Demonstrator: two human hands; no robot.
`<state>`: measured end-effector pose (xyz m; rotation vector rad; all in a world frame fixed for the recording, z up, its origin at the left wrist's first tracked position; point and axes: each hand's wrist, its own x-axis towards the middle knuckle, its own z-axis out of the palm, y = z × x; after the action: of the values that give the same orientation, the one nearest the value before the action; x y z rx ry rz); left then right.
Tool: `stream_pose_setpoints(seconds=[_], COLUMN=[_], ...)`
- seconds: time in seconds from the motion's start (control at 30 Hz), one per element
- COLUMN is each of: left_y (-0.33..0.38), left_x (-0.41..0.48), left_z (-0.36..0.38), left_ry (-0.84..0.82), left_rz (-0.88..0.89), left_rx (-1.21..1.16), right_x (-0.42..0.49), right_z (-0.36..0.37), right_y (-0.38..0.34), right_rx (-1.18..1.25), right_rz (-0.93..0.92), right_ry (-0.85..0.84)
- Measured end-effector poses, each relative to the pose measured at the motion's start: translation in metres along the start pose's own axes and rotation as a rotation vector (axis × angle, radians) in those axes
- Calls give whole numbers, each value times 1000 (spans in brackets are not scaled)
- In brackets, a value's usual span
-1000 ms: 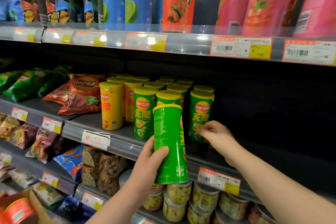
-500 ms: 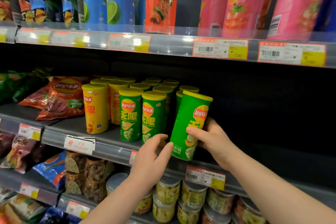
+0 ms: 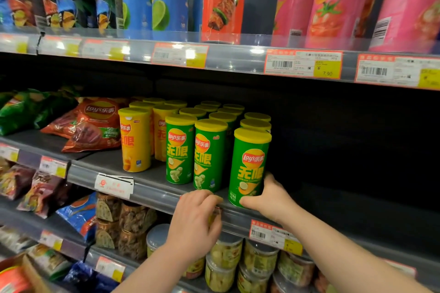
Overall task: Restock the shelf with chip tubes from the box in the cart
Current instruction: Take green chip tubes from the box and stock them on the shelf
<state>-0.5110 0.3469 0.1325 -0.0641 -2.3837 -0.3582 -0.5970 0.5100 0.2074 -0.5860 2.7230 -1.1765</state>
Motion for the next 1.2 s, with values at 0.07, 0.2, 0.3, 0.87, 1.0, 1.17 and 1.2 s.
stream_pose_setpoints(seconds=[0.07,0.2,0.3,0.87,1.0,1.17,1.2], left_y=[1,2,3,21,29,43,44], left_x=[1,1,0,-6,-10,-23,-27], left_z=[1,-1,-2,-12,-16,-15,-13], left_ry=[5,8,2,-87,-134,-155,-166], left_rz=[-4,-12,-24,-92,-93,-120,-124], left_rx=[-9,-2,1,139,255,291,283], right_x=[0,4,8,7,-2,-27,-34], right_z=[2,4,6,4,-4,-6,-4], right_y=[0,0,3,5,9,21,24], right_rx=[-20,-74,-90,-136,-160,-287,-354], right_rz=[-19,-29,-33,-44,-90,-275,-345], right_ry=[21,60,87,66,41,75,98])
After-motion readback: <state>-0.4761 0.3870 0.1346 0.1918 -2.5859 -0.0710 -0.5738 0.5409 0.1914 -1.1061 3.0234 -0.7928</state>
